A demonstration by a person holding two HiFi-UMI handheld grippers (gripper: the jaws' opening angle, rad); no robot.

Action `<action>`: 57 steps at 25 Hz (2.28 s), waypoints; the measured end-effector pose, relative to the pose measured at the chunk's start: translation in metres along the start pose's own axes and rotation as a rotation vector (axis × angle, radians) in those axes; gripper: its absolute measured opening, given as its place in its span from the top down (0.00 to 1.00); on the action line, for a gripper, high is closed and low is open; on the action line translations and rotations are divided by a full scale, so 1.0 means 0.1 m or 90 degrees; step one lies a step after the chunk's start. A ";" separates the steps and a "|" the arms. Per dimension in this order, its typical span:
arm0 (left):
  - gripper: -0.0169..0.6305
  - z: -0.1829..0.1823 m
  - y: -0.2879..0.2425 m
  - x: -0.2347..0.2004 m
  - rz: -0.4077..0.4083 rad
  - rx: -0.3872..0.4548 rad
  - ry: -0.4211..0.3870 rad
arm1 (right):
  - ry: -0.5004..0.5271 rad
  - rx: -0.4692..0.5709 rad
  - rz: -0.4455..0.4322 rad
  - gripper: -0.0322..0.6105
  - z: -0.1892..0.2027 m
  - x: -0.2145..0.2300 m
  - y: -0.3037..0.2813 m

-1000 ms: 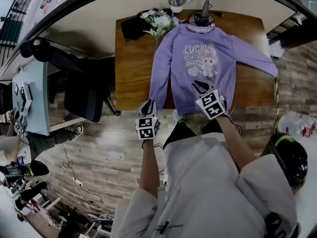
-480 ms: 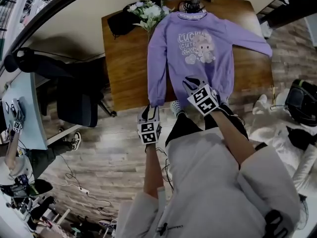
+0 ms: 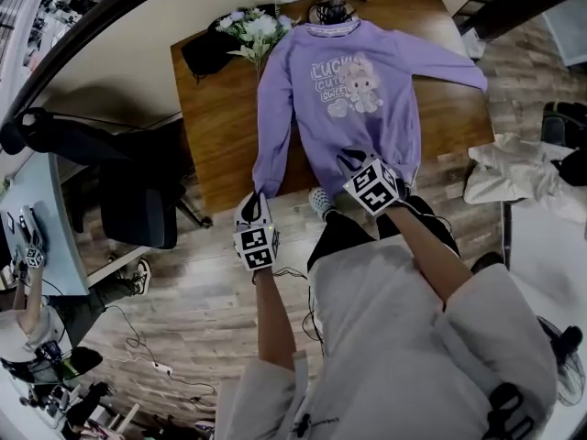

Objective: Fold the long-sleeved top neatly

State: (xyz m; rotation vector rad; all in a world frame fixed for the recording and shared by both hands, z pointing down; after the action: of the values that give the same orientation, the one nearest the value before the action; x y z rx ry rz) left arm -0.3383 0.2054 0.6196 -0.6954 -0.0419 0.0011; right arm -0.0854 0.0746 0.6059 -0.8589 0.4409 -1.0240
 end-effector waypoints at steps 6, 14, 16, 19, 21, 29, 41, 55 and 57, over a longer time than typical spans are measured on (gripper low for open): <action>0.92 -0.77 0.17 -0.39 -0.045 0.103 -0.100 | -0.016 0.000 -0.004 0.85 0.04 -0.05 -0.02; 0.92 -1.79 0.25 -1.07 -0.097 0.158 -0.291 | -0.051 0.018 -0.002 0.85 -0.04 -0.02 -0.02; 0.92 -1.91 0.24 -1.27 -0.110 0.146 -0.330 | -0.073 0.030 0.000 0.85 -0.04 0.03 0.01; 0.92 -2.01 0.20 -1.51 -0.131 0.132 -0.371 | -0.091 0.043 0.004 0.85 -0.04 0.10 0.05; 0.92 -2.07 0.17 -1.64 -0.142 0.128 -0.387 | -0.097 0.050 0.005 0.85 -0.04 0.11 0.07; 0.92 -1.90 -0.19 -2.04 -0.145 0.089 -0.350 | -0.156 0.066 0.021 0.85 0.29 0.23 0.30; 0.89 -1.47 -0.07 -2.39 -0.186 0.012 -0.223 | -0.236 0.063 0.081 0.84 0.72 0.64 0.59; 0.89 -1.22 -0.12 -0.22 -0.086 0.086 -0.076 | -0.310 0.083 0.135 0.84 1.70 1.06 1.34; 0.89 -1.16 -0.13 0.12 -0.063 0.086 -0.064 | -0.305 0.084 0.139 0.84 1.82 1.08 1.42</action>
State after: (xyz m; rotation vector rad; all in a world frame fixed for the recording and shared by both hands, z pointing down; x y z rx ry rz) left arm -0.3221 0.1216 0.5394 -0.5565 -0.1717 -0.0557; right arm 0.1690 0.0898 0.6101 -0.8822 0.0554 -0.6117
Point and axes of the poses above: the fingertips, and each gripper's own axes: y backward along the fingers, x to its right, z out of its underside, the point moved 9 cm from there along y, backward along the fingers, and after that the axes turned 6 degrees about -z, right-handed, at the moved point
